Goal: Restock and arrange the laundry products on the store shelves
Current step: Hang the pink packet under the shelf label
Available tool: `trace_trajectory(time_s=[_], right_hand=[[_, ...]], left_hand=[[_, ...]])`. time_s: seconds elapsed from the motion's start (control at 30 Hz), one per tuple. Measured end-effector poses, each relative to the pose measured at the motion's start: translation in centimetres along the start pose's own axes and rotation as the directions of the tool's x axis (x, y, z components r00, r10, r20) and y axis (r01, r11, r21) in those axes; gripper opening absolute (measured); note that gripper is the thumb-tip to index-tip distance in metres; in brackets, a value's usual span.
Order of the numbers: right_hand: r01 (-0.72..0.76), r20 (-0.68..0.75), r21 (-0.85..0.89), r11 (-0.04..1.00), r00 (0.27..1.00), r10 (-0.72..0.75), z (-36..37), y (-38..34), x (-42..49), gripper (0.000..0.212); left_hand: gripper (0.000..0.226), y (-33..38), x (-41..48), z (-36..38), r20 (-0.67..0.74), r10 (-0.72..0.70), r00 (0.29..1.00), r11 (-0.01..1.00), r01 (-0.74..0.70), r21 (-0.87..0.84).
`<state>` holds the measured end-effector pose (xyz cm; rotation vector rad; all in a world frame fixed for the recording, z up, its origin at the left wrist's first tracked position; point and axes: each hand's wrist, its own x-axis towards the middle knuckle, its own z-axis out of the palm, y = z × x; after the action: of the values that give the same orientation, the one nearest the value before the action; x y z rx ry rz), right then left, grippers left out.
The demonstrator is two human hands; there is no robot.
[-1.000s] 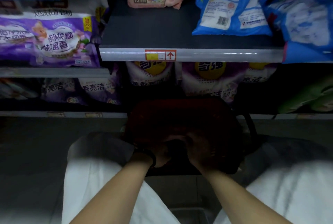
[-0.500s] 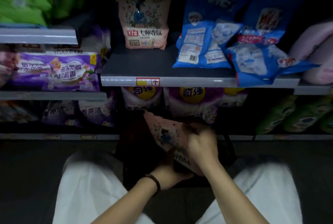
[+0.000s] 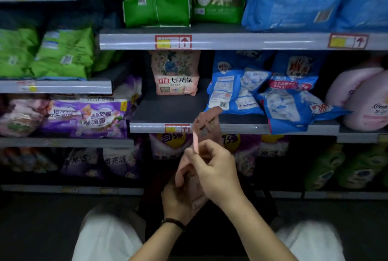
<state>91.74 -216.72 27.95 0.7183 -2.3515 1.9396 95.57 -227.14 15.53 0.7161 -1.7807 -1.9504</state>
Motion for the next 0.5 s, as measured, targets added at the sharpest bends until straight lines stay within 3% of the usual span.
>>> trace_trajectory(time_s=[0.07, 0.13, 0.2, 0.23, 0.3, 0.37, 0.43, 0.5], right_hand=[[-0.015, 0.111, 0.043, 0.999, 0.994, 0.010, -1.0, 0.4, 1.0, 0.011], [-0.003, 0.014, -0.035, 0.999, 1.000, 0.004, -2.6, 2.7, 2.5, 0.011], [-0.042, -0.153, -0.119, 0.992, 0.988, 0.024, -4.4, 4.4, 3.7, 0.009], [-0.079, -0.169, -0.085, 0.993, 0.984, 0.064, -5.1, 5.4, 4.0, 0.019], [-0.172, -0.089, 0.006, 0.985, 0.981, 0.172, -5.9, 7.0, 4.7, 0.037], [-0.269, 0.016, 0.048, 0.962, 0.963, 0.268, -6.0, 8.5, 5.3, 0.042], [-0.279, 0.134, 0.085, 0.957, 0.955, 0.266, -6.0, 9.7, 5.9, 0.055], [-0.264, 0.219, 0.110, 0.958, 0.947, 0.236, -6.1, 9.0, 6.6, 0.054]], left_hand=[[0.026, 0.7, 1.4, -1.0, -0.001, 0.136, 0.991, 0.968, -0.133, 0.211], [0.029, 0.9, 3.6, -2.3, -0.106, 0.177, 0.978, 0.956, -0.145, 0.253], [0.031, 1.9, 5.0, -3.1, -0.104, 0.208, 0.973, 0.944, -0.172, 0.281], [0.029, 2.7, 5.5, -3.2, -0.118, 0.230, 0.966, 0.942, -0.190, 0.278], [0.019, 4.1, 6.5, -3.6, -0.110, 0.188, 0.976, 0.967, -0.165, 0.193], [0.019, 6.4, 6.8, -3.4, -0.079, 0.217, 0.973, 0.971, -0.206, 0.125], [0.019, 7.7, 7.6, -3.8, -0.050, 0.217, 0.975, 0.974, -0.213, 0.078], [0.020, 9.0, 8.6, -4.4, -0.007, 0.152, 0.988, 0.986, -0.152, 0.075]])
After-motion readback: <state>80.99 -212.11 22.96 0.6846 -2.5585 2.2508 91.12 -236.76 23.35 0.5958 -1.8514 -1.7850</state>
